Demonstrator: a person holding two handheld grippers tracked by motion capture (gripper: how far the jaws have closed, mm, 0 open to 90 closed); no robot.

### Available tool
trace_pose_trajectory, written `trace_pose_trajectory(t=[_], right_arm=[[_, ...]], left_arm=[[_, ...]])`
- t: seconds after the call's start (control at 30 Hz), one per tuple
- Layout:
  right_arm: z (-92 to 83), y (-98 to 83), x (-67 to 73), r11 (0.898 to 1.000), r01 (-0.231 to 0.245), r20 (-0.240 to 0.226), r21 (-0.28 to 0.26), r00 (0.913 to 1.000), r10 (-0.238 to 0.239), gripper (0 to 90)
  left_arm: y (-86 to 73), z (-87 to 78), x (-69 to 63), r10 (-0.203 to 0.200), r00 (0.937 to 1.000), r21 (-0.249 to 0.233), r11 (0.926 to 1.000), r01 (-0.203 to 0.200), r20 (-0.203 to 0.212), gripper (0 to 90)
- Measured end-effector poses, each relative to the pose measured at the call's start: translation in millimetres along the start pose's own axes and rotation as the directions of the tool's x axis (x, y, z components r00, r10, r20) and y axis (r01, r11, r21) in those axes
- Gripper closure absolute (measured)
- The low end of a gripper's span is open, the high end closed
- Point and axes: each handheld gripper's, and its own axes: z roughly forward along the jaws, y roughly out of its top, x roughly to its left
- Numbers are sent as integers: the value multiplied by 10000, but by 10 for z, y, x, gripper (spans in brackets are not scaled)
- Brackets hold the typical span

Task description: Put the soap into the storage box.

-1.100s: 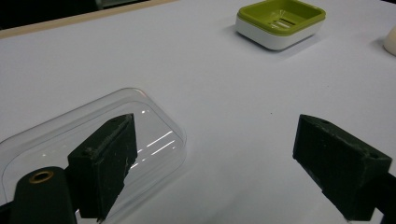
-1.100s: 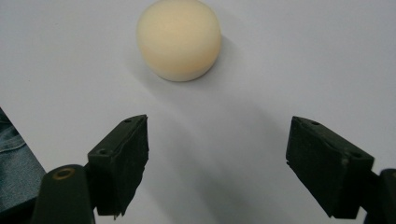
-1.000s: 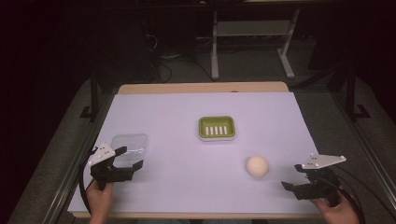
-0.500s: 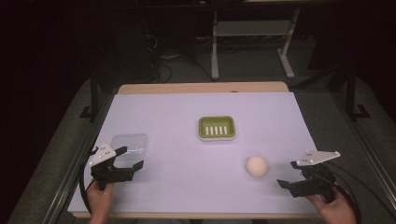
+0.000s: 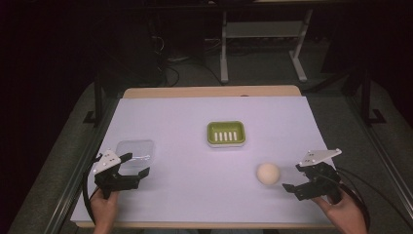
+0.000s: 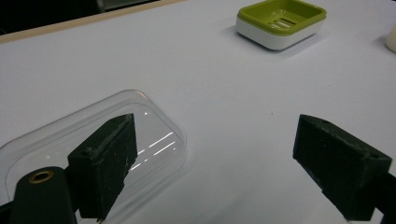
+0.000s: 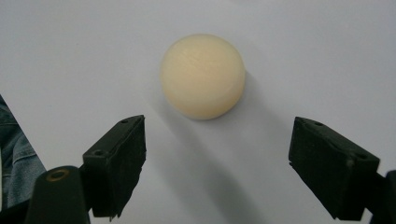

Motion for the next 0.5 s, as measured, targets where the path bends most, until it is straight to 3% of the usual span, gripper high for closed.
trace_pose_trajectory(t=[0.17,0.5], right_arm=[[20,63,0,9998,-176,-249,113,9995,178,183],[71,160,25,9996,73,-371,285,9993,-62,183]], left_arm=[[-4,-3,9,42,10000,24,10000,-42,-33,129],[-3,-9,6,30,10000,-29,10000,-31,-94,129]])
